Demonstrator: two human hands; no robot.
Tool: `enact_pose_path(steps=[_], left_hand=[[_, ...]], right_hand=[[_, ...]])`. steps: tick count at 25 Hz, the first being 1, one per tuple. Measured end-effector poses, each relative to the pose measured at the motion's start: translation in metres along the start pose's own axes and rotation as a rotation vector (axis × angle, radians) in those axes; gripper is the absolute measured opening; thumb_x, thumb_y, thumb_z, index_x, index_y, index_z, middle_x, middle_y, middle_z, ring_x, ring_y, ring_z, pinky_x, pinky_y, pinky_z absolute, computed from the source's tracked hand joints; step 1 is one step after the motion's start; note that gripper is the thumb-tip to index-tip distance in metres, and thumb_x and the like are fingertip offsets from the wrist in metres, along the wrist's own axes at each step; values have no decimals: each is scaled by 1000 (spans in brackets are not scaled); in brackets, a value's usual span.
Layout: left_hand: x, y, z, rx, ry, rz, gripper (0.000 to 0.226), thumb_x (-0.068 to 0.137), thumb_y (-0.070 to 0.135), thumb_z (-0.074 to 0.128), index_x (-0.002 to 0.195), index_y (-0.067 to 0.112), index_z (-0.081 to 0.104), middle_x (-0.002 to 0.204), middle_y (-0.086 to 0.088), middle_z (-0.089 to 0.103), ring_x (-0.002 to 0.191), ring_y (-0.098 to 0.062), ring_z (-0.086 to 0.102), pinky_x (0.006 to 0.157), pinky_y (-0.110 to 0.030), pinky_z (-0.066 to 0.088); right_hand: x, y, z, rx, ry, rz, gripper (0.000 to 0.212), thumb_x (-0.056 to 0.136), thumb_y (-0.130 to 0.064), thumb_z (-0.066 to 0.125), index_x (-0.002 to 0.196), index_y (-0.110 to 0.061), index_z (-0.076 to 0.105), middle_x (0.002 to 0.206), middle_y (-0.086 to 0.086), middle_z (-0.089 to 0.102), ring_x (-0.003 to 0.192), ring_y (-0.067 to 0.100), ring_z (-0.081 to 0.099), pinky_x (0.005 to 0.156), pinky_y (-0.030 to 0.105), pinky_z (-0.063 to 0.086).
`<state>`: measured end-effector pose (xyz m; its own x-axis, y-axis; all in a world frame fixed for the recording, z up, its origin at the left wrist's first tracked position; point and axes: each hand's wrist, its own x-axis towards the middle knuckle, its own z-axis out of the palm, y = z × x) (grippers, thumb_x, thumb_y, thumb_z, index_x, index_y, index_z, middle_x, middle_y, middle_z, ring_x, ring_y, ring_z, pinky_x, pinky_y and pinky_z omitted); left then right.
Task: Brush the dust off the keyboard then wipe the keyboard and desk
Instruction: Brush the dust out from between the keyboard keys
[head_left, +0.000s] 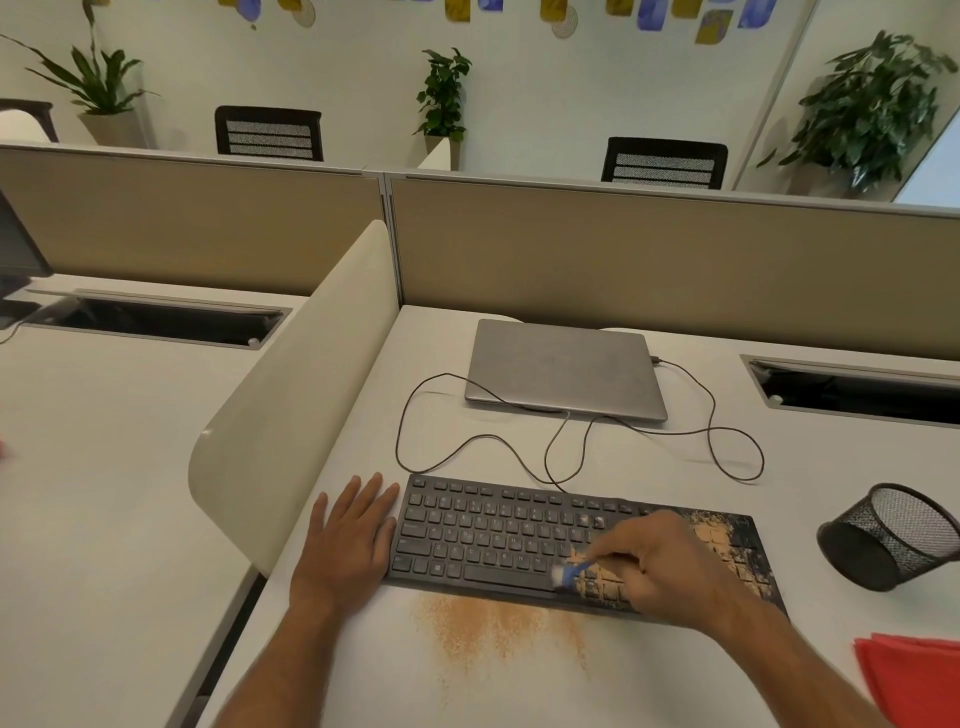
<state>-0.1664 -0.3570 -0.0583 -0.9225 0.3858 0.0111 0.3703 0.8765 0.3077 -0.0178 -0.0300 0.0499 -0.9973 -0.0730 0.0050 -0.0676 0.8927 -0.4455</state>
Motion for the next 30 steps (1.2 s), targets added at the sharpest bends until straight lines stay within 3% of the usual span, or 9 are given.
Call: enact_pose_path(steps=[2, 8, 10, 14, 17, 20, 24, 27, 30], left_hand=[[0, 0, -1, -6, 0, 1, 72, 91, 58, -2, 156, 39, 23, 164, 19, 10, 151, -1, -6, 124, -38, -10], [-1, 0, -1, 10, -11, -1, 73, 90, 59, -5, 157, 40, 20, 164, 19, 8, 151, -1, -8, 123, -37, -13], [-1, 1, -1, 11, -14, -1, 74, 89, 59, -5, 157, 40, 19, 164, 20, 7, 151, -1, -9, 123, -36, -14], [-1, 1, -1, 4, -9, -4, 73, 90, 58, -3, 156, 41, 20, 164, 20, 8, 151, 0, -8, 123, -36, -12], [-1, 0, 0, 1, 1, -1, 72, 91, 58, -2, 156, 40, 22, 164, 19, 10, 151, -1, -6, 124, -37, -11], [-1, 0, 0, 5, -6, -1, 72, 91, 58, -2, 156, 41, 21, 164, 20, 9, 151, 0, -7, 124, -37, -11], [-1, 0, 0, -3, -2, -4, 71, 91, 58, -1, 156, 41, 22, 164, 20, 10, 151, 0, -7, 124, -37, -11], [-1, 0, 0, 4, -6, -4, 71, 91, 58, -2, 156, 42, 22, 164, 20, 9, 151, 0, -7, 123, -36, -12], [0, 0, 0, 8, -5, -3, 71, 91, 58, -2, 156, 42, 21, 164, 20, 9, 151, 0, -7, 123, -36, -12]], right_hand=[[0, 5, -1, -6, 91, 21, 23, 86, -17, 65, 103, -29, 73, 82, -16, 71, 69, 4, 62, 63, 20, 52], [-2, 5, -4, -22, 36, 3, 20, 85, -17, 66, 99, -27, 75, 81, -15, 71, 68, 6, 61, 61, 19, 51], [-2, 7, -2, -9, 88, -2, 23, 83, -15, 66, 101, -27, 74, 81, -14, 72, 68, 8, 63, 60, 23, 53], [-4, 8, 3, -98, 22, -58, 23, 83, -24, 58, 101, -31, 72, 79, -15, 70, 68, 6, 60, 59, 29, 54], [-4, 8, -3, -174, 52, -41, 24, 81, -31, 53, 94, -29, 73, 78, -14, 69, 70, 8, 59, 60, 27, 52], [-3, 5, 1, -115, 127, -97, 22, 77, -23, 60, 94, -27, 74, 75, -15, 69, 64, 6, 60, 54, 21, 52], [-4, 9, 5, -195, 99, -104, 20, 75, -21, 62, 88, -28, 73, 68, -15, 65, 59, 8, 56, 48, 28, 52], [-4, 10, 1, -144, 164, -108, 17, 75, -22, 61, 86, -27, 73, 69, -15, 67, 58, 8, 58, 48, 24, 51], [-5, 9, 4, -149, 111, -130, 18, 78, -26, 59, 89, -28, 73, 69, -15, 66, 60, 7, 57, 50, 24, 51]])
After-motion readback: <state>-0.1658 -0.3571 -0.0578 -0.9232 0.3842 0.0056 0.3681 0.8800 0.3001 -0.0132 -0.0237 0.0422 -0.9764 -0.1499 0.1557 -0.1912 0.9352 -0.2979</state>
